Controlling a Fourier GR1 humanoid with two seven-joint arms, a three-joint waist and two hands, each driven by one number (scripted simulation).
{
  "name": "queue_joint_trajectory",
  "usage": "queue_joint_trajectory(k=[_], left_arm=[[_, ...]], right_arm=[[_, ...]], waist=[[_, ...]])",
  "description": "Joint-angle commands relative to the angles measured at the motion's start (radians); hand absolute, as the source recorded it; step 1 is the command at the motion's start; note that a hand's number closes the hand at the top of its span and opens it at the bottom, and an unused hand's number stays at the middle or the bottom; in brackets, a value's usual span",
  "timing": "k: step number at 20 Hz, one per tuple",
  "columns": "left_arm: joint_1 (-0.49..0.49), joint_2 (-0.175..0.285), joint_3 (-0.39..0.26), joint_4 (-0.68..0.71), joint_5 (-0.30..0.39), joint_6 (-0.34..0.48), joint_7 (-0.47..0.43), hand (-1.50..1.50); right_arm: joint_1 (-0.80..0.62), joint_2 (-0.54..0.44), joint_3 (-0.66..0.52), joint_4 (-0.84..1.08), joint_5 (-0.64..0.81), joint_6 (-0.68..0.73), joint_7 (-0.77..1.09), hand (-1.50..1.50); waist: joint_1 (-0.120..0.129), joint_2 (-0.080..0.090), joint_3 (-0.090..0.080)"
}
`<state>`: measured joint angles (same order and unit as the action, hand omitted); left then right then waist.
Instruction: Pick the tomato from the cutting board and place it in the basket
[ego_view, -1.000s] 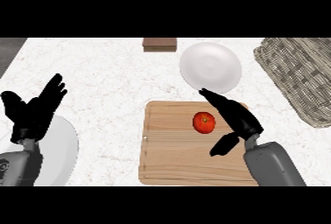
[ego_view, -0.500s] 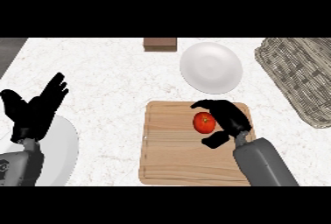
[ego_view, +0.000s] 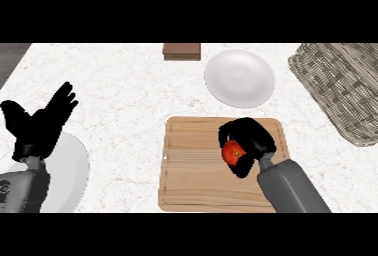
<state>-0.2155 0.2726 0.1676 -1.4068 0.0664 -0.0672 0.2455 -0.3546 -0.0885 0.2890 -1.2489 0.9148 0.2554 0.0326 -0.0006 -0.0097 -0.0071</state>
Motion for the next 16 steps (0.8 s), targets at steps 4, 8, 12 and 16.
queue_joint_trajectory(k=[4,8,12,16], left_arm=[[-0.008,-0.008,-0.014,-0.014,-0.013,-0.004,-0.004,0.0],[-0.013,-0.014,-0.024,-0.007,-0.009,-0.019,-0.021,0.0],[-0.042,-0.029,-0.055,-0.005,-0.022,-0.023,-0.017,0.0],[-0.078,-0.052,-0.07,0.01,-0.025,-0.013,-0.012,0.0]], right_arm=[[-0.131,0.085,-0.131,0.107,-0.006,-0.069,0.297,1.5],[-0.202,0.087,-0.311,0.143,0.015,-0.241,0.574,1.5],[-0.364,0.088,-0.378,0.205,0.005,-0.418,0.788,1.5],[-0.511,0.088,-0.395,0.249,0.036,-0.671,0.836,1.5]], waist=[[0.028,0.017,0.007],[0.045,0.042,0.006],[0.102,0.046,0.008],[0.12,0.048,0.008]])
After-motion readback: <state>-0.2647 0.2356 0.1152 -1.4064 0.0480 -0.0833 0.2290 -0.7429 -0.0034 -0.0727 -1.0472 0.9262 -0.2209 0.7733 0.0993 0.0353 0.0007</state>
